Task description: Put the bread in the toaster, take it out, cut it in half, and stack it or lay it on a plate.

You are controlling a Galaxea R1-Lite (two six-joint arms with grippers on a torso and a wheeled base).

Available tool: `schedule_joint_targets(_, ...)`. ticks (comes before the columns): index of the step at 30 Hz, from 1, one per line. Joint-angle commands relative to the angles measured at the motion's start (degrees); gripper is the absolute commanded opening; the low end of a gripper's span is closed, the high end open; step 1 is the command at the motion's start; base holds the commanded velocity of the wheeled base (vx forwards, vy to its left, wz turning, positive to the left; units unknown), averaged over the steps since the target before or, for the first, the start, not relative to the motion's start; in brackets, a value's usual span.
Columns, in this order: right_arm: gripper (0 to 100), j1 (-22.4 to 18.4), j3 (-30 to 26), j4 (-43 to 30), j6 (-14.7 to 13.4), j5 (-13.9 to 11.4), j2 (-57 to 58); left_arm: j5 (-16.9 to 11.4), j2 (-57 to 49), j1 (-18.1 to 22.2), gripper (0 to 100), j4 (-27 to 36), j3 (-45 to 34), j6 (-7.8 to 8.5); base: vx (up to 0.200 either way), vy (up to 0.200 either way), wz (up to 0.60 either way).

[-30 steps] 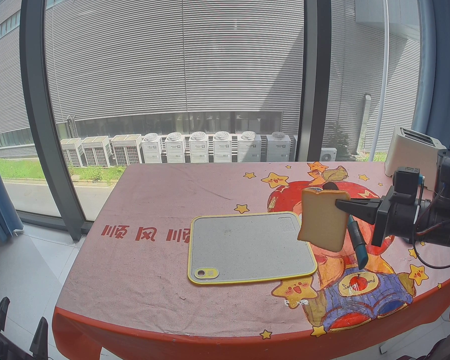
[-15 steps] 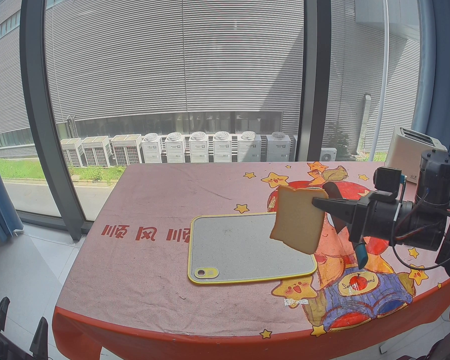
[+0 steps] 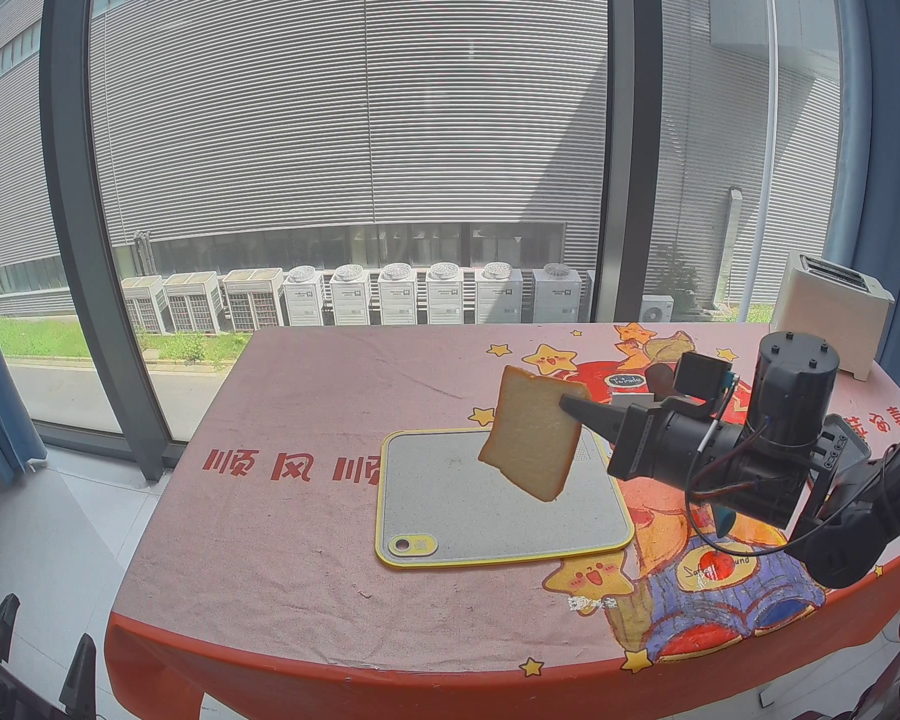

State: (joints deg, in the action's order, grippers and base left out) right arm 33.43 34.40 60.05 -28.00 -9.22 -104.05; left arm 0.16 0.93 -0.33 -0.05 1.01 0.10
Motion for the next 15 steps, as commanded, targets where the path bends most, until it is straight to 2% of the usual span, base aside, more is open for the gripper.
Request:
schedule_joint_targets(1,0,2.52,0.67,0.15,-4.08,0.95,-2.56,0.02,-0.93,-0.02,100,-0.04,-1.01,-0.01,0.000,0.000,0.00)
schedule_joint_targets(3,0,3.58,0.84,0.24,-6.63,1.31,-3.00,0.02,-0.93,-0.02,100,-0.04,-1.01,-0.01,0.000,0.000,0.00)
schedule_joint_targets(5,0,5.07,1.81,0.33,-10.58,3.06,-2.92,0.02,-0.93,-0.02,100,-0.04,-1.01,-0.01,0.000,0.000,0.00)
schedule_joint_targets(10,0,6.48,3.57,0.33,-16.65,7.81,-3.18,0.02,-0.93,-0.02,100,-0.04,-1.01,-0.01,0.000,0.000,0.00)
schedule_joint_targets(11,0,6.48,3.48,0.33,-18.84,9.04,-3.44,0.02,-0.93,-0.02,100,-0.04,-1.01,-0.01,0.000,0.000,0.00)
schedule_joint_targets(15,0,6.39,2.86,0.33,-24.64,11.41,-4.50,0.02,-0.93,-0.02,100,0.05,-1.01,-0.01,0.000,0.000,0.00)
